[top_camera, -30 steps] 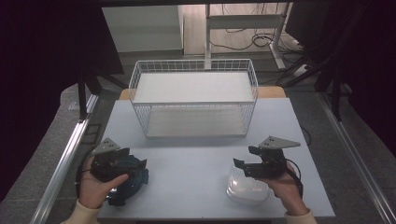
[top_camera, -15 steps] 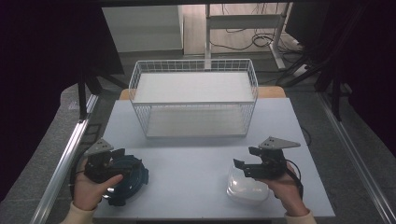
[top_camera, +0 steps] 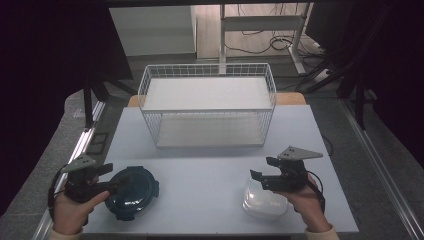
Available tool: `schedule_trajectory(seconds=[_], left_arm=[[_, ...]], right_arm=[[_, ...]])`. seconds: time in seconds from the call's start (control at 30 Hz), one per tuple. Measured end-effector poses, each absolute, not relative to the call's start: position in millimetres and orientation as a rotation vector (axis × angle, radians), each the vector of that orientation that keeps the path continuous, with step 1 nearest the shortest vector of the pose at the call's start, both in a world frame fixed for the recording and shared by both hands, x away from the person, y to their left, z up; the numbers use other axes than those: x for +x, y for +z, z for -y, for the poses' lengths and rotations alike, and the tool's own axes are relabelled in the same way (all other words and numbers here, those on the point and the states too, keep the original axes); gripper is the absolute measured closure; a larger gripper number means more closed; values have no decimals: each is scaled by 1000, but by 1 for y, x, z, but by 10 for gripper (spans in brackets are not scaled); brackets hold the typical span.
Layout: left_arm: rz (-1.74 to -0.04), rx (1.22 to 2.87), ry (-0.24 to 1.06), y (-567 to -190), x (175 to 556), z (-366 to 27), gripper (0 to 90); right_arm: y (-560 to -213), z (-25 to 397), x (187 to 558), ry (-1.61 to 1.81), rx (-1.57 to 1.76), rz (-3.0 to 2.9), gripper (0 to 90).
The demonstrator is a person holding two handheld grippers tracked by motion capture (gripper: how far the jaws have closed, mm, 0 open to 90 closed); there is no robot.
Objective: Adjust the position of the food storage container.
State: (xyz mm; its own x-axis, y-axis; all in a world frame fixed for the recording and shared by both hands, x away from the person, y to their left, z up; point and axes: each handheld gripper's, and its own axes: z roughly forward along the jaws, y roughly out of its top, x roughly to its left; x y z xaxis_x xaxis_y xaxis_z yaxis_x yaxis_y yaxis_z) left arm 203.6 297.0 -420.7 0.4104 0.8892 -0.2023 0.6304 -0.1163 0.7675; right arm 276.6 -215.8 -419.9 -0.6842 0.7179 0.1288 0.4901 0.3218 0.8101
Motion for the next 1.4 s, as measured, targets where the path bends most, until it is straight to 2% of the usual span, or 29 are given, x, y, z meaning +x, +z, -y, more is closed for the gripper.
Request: schedule_trajectory(seconds=[0.5, 0.7, 0.77, 0.8, 0.83, 0.87, 0.9, 0.93, 1.0, 1.1, 1.23, 1.4], left_arm=[[-1425, 1823, 422, -432, 166, -345, 281], [-1493, 1812, 397, -444, 156, -362, 355], [-1514, 1817, 386, -449, 153, -366, 416], [-1526, 1818, 380, -451, 152, -368, 416], [-1535, 1822, 373, -454, 150, -370, 471], [-1538, 1825, 361, -456, 150, -371, 471], [-1541, 1834, 346, -460, 148, -371, 560], [-1541, 1839, 333, -462, 148, -370, 560], [-1531, 1849, 300, -469, 144, -367, 669], [-1519, 1877, 256, -480, 142, -360, 785], [-1518, 1912, 196, -494, 147, -352, 876], [-1513, 1917, 196, -498, 149, -344, 898]], right_arm=[[-419, 213, 277, 1292, 1101, -2352, 257], [-419, 211, 276, 1293, 1100, -2354, 257], [-418, 210, 275, 1292, 1100, -2354, 257], [-418, 210, 275, 1292, 1100, -2354, 257], [-417, 210, 275, 1293, 1098, -2354, 257], [-417, 210, 275, 1293, 1098, -2354, 257], [-417, 209, 274, 1293, 1096, -2354, 258], [-417, 209, 274, 1293, 1096, -2354, 258], [-417, 210, 274, 1292, 1097, -2355, 257], [-417, 210, 274, 1293, 1098, -2353, 258], [-418, 210, 276, 1284, 1103, -2355, 259], [-417, 210, 275, 1282, 1107, -2357, 259]])
